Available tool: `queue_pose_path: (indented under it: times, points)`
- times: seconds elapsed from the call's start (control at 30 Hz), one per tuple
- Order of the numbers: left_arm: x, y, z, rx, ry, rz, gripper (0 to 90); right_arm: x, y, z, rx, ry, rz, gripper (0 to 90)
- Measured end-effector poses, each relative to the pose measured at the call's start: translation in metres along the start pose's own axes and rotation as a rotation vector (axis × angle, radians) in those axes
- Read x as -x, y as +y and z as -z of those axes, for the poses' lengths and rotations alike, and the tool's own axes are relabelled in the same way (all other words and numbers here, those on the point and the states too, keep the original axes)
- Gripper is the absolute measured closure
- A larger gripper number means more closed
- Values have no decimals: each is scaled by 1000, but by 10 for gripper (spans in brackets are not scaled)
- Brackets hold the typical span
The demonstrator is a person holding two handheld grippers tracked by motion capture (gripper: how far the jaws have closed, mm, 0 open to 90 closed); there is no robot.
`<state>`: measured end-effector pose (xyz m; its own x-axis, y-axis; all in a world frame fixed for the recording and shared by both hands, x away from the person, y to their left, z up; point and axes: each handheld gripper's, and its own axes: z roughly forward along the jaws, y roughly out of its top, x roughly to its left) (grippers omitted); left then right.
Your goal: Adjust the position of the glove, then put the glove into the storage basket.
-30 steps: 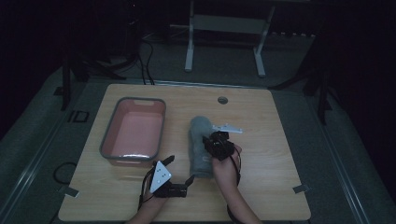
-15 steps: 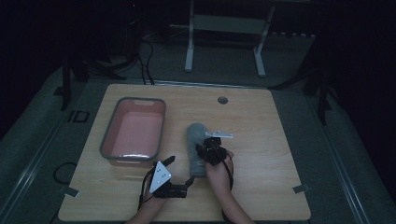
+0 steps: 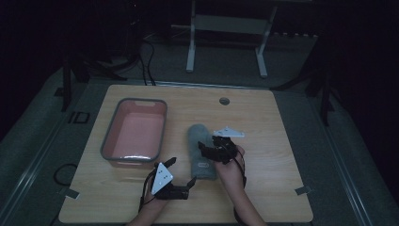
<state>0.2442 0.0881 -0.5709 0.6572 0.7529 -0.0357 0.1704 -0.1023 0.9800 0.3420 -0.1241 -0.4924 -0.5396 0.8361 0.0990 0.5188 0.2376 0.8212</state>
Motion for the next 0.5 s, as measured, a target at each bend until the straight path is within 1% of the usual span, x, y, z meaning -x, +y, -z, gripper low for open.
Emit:
queue_pose_path:
  times: [0.03, 0.07, 0.1, 0.13, 0.17, 0.2, 0.23, 0.27, 0.3, 0.33, 0.37, 0.4, 0.43, 0.47, 0.5]
  points:
    - [0, 0, 0, -4, 8, 10, 13, 6, 2, 8, -2, 31, 27, 155]
    - [0, 0, 0, -4, 8, 10, 13, 9, 2, 11, 14, 41, 39, 146]
    - [0, 0, 0, -5, 10, 12, 13, 13, 1, 14, 37, 38, 45, 162]
    - [0, 0, -1, -2, 15, 11, 13, 13, 1, 14, 37, 38, 45, 162]
    - [2, 0, -1, -9, 36, -4, 13, 23, -2, 17, 63, 39, 76, 153]
    - [2, 0, -1, -9, 36, -4, 13, 23, -2, 17, 63, 39, 76, 153]
    - [4, 0, -1, -8, 39, -14, 13, 27, -3, 18, 62, 61, 87, 151]
    - [6, 0, -1, -7, 34, -33, 14, 35, -7, 20, 74, 86, 117, 151]
    - [6, 0, -1, -7, 34, -33, 13, 35, -7, 20, 74, 86, 117, 151]
    - [7, 0, 0, -7, 18, -24, 13, 38, -9, 21, 66, 95, 119, 151]
    - [9, 1, -1, -30, -11, -18, 13, 44, -13, 26, 37, 120, 117, 153]
    - [11, 2, 0, -46, -20, -11, 13, 47, -14, 28, 16, 133, 115, 152]
    - [11, 2, 0, -46, -20, -11, 13, 50, -15, 31, -4, 137, 110, 145]
    - [14, 10, 1, -40, -43, 20, 13, 54, -16, 33, -20, 148, 103, 145]
    - [14, 10, 1, -40, -43, 20, 13, 54, -16, 33, -20, 148, 103, 145]
